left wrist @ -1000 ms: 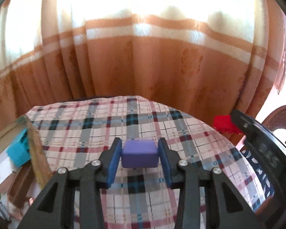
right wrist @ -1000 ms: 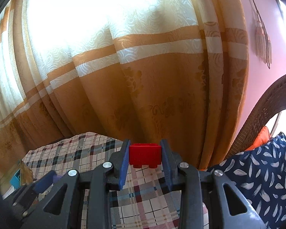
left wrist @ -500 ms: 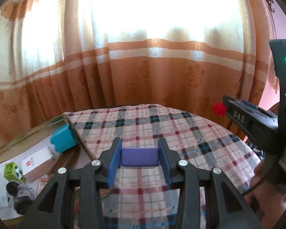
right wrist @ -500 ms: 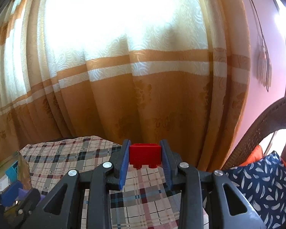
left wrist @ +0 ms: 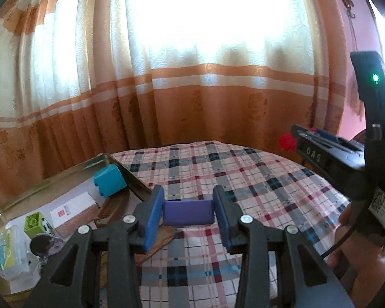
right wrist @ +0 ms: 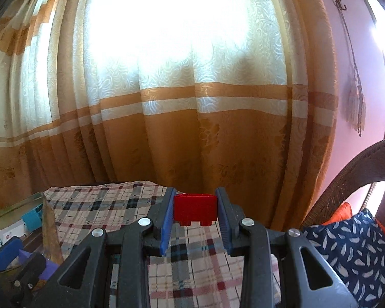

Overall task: Organize rigid objects
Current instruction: 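Carry the purple block and red brick over the tin tray with both tools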

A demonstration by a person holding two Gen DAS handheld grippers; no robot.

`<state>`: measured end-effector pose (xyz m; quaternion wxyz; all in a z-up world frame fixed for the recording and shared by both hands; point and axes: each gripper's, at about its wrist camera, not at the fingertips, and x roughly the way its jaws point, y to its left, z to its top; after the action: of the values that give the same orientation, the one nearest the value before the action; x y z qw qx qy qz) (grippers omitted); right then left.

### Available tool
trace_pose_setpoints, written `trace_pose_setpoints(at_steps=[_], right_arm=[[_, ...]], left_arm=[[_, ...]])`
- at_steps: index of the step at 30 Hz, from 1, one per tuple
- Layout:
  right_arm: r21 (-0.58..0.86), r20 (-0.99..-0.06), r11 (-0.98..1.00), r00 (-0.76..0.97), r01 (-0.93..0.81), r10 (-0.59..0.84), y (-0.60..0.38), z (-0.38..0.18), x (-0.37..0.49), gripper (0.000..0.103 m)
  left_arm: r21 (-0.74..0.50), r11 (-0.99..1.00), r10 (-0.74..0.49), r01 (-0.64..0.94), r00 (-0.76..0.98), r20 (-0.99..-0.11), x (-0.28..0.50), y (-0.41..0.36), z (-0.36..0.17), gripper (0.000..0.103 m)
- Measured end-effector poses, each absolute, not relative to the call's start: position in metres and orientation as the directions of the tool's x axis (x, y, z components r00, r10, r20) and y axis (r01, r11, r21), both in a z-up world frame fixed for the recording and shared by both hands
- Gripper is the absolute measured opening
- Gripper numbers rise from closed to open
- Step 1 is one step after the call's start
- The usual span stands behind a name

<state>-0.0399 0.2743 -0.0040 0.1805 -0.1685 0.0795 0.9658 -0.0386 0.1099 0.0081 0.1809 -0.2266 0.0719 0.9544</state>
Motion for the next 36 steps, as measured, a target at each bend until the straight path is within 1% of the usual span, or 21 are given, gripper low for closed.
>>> trace_pose_setpoints(at_steps=[5, 8, 11, 14, 27, 34, 36], right_arm=[[0.108, -0.351, -0.922, -0.882, -0.373, 0.316, 0.264, -0.004, -0.028, 0.034], [0.1, -0.336, -0.927, -0.889, -0.362, 0.311, 0.252, -0.003, -0.02, 0.034], [0.082, -0.327, -0.938, -0.898, -0.337, 0.294, 0.24, -0.003, -0.016, 0.034], [0.048, -0.313, -0.948, -0.906, -0.314, 0.284, 0.227, -0.002, -0.015, 0.034], [0.028, -0.283, -0.961, -0.924, -0.275, 0.256, 0.211, 0.0, -0.008, 0.034], [-0.003, -0.271, -0.968, -0.932, -0.251, 0.242, 0.199, 0.0, -0.006, 0.034], [-0.001, -0.274, -0.968, -0.931, -0.249, 0.24, 0.199, 0.0, -0.006, 0.034]], left_arm=[[-0.013, -0.895, 0.405, -0.446, -0.799, -0.444, -0.03, 0.098, 0.012, 0.039], [-0.048, -0.879, 0.45, -0.474, -0.794, -0.409, -0.022, 0.088, 0.018, 0.039], [-0.057, -0.874, 0.469, -0.483, -0.806, -0.361, -0.013, 0.074, 0.025, 0.039], [-0.082, -0.874, 0.476, -0.479, -0.81, -0.341, -0.012, 0.062, 0.028, 0.039], [-0.164, -0.895, 0.446, -0.416, -0.851, -0.276, -0.019, 0.014, 0.038, 0.039], [-0.167, -0.922, 0.386, -0.351, -0.877, -0.287, -0.027, 0.0, 0.035, 0.039], [-0.186, -0.923, 0.379, -0.336, -0.876, -0.299, -0.031, -0.005, 0.033, 0.038]])
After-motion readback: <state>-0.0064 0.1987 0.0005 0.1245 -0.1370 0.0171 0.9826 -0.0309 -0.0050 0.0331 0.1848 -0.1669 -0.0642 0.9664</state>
